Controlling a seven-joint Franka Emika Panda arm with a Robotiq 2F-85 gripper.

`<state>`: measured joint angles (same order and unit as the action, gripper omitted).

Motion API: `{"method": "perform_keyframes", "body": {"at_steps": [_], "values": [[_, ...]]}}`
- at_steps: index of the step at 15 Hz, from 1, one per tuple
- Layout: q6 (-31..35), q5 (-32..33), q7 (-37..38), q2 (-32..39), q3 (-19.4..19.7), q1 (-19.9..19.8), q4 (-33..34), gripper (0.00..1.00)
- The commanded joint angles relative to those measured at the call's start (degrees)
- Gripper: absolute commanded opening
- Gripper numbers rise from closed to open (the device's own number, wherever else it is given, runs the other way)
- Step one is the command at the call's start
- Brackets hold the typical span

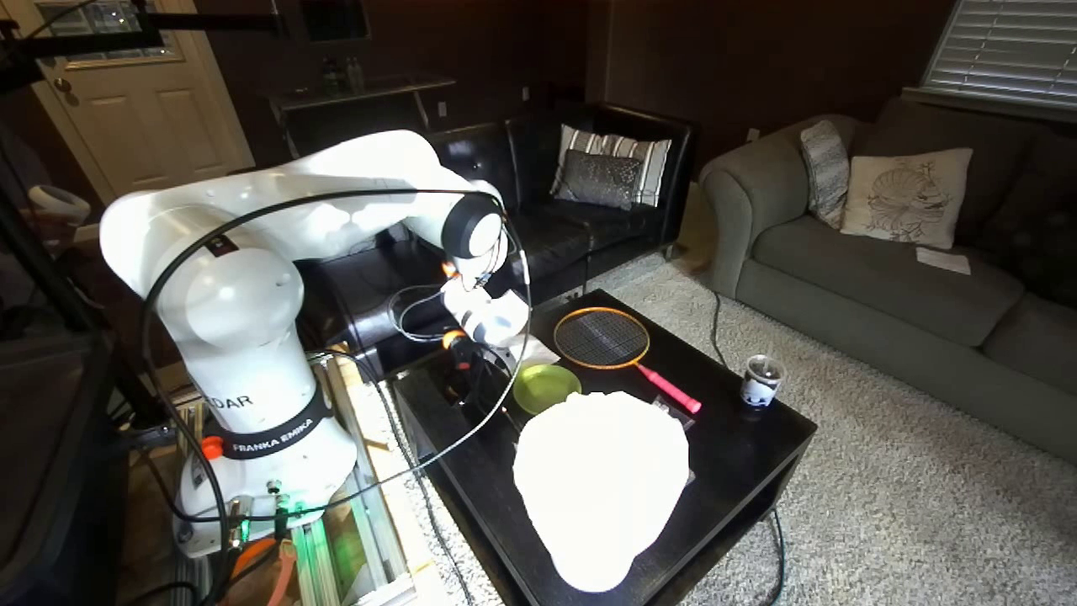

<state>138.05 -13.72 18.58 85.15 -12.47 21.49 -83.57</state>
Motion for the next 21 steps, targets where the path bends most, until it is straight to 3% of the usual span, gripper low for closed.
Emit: {"method": "perform_keyframes", "body": {"at_steps": [1, 6, 8, 9, 11, 15, 18, 21], "values": [[0.16, 1.33, -1.48, 0.00, 0.89, 1.49, 0.50, 1.00], [0.30, 2.08, -2.31, -0.01, 1.42, 2.53, 0.89, 0.99], [0.16, 2.40, -2.54, -0.02, 1.57, 2.83, 1.06, 0.74], [0.10, 2.59, -2.59, -0.02, 1.65, 2.98, 1.14, 0.71], [0.04, 2.86, -2.72, -0.05, 1.75, 3.12, 1.13, 0.56], [1.15, 3.22, -3.58, -0.14, 1.71, 3.14, 0.92, 0.56], [6.27, 3.80, -7.37, 1.46, 0.53, 2.30, 1.47, 0.56], [12.50, 4.39, -10.72, 0.48, -0.85, 0.63, -2.33, 0.56]]}}
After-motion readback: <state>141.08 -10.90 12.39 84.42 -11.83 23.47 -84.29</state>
